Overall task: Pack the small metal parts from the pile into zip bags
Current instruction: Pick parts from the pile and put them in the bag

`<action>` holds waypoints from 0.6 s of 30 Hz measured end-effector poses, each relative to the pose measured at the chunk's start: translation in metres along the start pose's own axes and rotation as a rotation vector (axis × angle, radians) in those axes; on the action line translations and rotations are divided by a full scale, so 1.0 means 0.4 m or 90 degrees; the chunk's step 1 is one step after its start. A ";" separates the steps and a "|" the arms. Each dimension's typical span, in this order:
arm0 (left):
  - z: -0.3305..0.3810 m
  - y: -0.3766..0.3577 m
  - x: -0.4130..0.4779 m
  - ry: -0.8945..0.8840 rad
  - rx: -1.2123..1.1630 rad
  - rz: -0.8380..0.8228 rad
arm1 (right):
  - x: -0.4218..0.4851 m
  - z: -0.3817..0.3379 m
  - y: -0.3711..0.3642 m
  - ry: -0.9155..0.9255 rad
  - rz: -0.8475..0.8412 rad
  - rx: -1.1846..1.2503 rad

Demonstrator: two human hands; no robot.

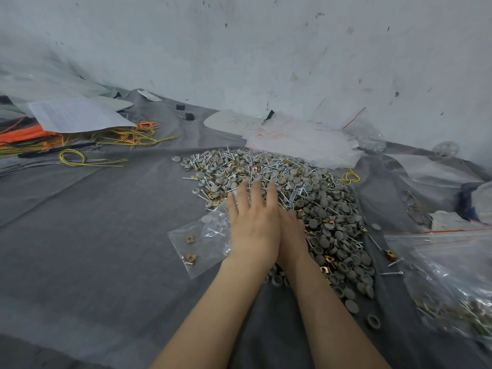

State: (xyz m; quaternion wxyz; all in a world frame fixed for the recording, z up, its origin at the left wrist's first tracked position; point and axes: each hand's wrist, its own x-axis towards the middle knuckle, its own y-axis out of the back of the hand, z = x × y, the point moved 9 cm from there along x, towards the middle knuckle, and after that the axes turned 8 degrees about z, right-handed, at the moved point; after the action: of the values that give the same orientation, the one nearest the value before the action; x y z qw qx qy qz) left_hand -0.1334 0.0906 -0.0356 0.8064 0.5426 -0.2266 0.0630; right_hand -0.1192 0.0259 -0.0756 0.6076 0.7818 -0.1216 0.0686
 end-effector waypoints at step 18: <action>-0.021 -0.026 -0.001 0.020 -0.033 -0.053 | 0.008 -0.013 -0.007 0.052 0.007 -0.044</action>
State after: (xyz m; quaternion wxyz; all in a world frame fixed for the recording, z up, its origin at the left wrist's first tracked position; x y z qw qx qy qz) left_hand -0.1277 0.0941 -0.0472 0.8255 0.5296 -0.1925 0.0320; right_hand -0.1154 0.0312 -0.0760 0.6384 0.7562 -0.1034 0.0994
